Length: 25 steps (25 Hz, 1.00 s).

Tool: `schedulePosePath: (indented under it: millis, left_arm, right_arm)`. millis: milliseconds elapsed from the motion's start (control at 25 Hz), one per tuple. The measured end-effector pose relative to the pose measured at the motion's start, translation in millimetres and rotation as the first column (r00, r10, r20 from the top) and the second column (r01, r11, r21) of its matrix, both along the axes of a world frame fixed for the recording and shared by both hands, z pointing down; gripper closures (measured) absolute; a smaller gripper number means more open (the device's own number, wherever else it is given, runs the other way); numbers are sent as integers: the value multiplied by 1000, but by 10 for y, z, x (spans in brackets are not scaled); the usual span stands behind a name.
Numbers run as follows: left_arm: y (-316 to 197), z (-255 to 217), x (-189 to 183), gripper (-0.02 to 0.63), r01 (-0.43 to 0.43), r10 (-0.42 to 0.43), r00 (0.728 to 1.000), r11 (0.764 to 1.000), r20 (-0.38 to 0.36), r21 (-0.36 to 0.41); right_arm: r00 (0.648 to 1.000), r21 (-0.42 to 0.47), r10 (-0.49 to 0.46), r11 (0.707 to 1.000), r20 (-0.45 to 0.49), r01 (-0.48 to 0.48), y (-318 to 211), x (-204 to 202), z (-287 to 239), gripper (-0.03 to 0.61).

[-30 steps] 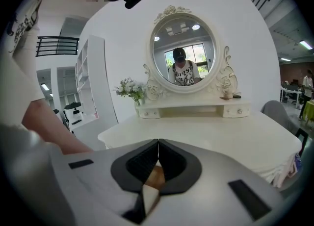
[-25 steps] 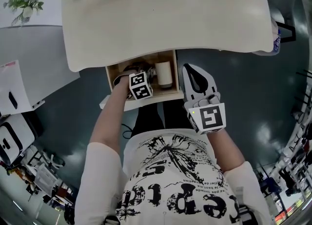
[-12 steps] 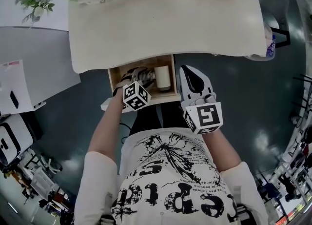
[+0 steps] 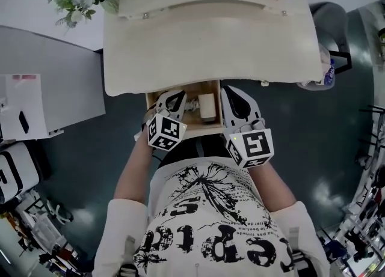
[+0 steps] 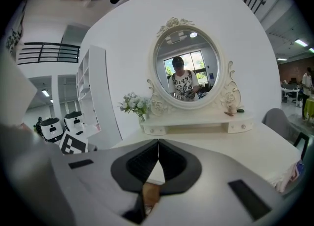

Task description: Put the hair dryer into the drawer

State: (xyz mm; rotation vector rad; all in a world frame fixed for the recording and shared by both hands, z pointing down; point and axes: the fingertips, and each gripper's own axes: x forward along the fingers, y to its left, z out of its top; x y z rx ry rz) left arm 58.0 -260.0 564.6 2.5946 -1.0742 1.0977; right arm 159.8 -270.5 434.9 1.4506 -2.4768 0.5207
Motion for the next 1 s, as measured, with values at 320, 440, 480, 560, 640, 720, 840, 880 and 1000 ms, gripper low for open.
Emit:
schedulePosePath:
  millis: [320,440,480,560,640,720,840,880,1000]
  left_arm:
    - [-193,-1201,-407,592,248,-204,936,961,-287,126]
    - [-167,-1576,-582,592,311,-234,911,930,-339,195]
    - [-137,-1699,-636,592,333,-243,897,921,-370,202]
    - [-75,-1932,-745,592,368,-253,865,907,-433,206]
    - [-38,-2140,-869,592,394,-255,848,889,-464,233]
    - [-6,-2309,-981,592,417,-258,845,865,-468,277]
    - [71,-2452,-1073,592,445,-272,840,841,-470,308]
    - [97,-2476,-1088,592,453,-277,836,836,-473,310]
    - [150,-2510,-1096,592,468,-289,830,826,-477,314]
  right_arm:
    - [998,86,-65,994,-3,65,65,-231,-333,561]
    - [995,137,-94,986,-18,95,82,-326,-479,561]
    - [995,149,-98,984,-24,101,95,-351,-522,561]
    - [994,175,-102,979,-28,105,111,-389,-606,561]
    - [994,206,-107,972,-26,110,102,-422,-690,561]
    - [993,233,-112,966,-24,114,103,-446,-761,561]
    - [994,257,-105,961,-22,107,148,-454,-841,561]
    - [995,264,-102,959,-24,104,163,-454,-864,561]
    - [994,283,-104,953,-26,107,186,-454,-928,561]
